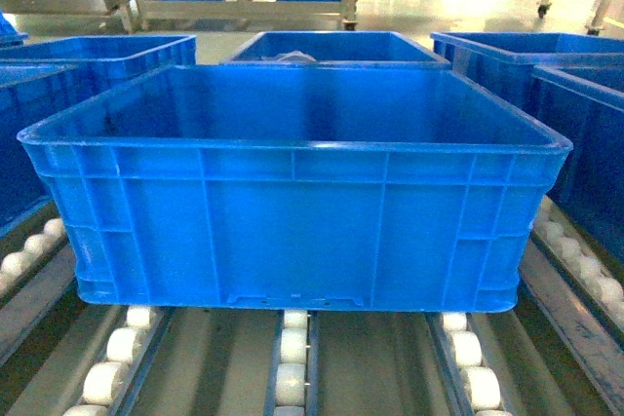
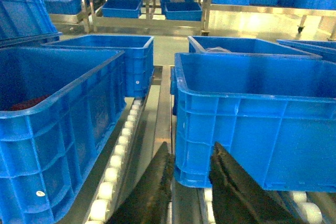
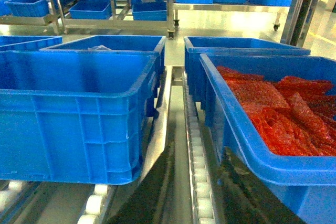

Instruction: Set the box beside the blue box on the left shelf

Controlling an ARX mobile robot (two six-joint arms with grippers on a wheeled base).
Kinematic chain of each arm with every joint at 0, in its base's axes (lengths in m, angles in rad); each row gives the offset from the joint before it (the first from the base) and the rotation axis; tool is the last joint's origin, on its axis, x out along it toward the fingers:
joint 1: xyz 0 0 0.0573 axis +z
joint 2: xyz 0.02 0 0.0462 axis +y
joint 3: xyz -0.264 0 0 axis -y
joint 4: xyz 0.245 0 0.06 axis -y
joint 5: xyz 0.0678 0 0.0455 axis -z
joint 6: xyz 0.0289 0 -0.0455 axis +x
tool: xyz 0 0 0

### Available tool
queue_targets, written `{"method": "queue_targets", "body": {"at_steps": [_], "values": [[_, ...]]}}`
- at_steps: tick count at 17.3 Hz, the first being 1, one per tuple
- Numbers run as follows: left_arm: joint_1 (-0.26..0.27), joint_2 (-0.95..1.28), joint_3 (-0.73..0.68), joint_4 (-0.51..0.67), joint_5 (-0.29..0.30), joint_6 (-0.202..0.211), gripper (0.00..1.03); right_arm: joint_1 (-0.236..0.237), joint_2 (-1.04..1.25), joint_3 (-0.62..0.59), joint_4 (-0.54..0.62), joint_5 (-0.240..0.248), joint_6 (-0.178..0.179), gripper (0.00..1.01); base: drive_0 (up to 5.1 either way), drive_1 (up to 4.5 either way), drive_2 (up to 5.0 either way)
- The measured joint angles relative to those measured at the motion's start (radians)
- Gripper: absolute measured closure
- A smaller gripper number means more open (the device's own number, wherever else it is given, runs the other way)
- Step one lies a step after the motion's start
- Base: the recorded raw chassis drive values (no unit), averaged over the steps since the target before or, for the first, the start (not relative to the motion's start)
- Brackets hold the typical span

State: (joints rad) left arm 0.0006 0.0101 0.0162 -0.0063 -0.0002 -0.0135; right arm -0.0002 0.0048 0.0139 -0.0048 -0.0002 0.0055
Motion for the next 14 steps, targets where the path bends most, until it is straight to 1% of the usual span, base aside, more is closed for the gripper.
{"method": "queue_targets", "body": {"at_steps": [4, 5, 6, 7, 14], "values": [[0.0, 0.0, 0.0, 0.0, 0.0, 0.0, 0.28, 0.0, 0.0, 0.0, 0.0, 0.0, 0.0, 0.24, 0.0, 0.0, 0.0], [0.0, 0.0, 0.0, 0.0, 0.0, 0.0, 0.15, 0.0, 0.0, 0.0, 0.0, 0.0, 0.0, 0.11, 0.0, 0.0, 0.0], [0.0, 0.0, 0.0, 0.0, 0.0, 0.003, 0.03, 0.0, 0.0, 0.0, 0.0, 0.0, 0.0, 0.01, 0.0, 0.0, 0.0], [0.0, 0.0, 0.0, 0.0, 0.0, 0.003, 0.06, 0.0, 0.0, 0.0, 0.0, 0.0, 0.0, 0.04, 0.0, 0.0, 0.0], [0.0, 0.0, 0.0, 0.0, 0.0, 0.003, 0.05, 0.0, 0.0, 0.0, 0.0, 0.0, 0.0, 0.03, 0.0, 0.0, 0.0]]}}
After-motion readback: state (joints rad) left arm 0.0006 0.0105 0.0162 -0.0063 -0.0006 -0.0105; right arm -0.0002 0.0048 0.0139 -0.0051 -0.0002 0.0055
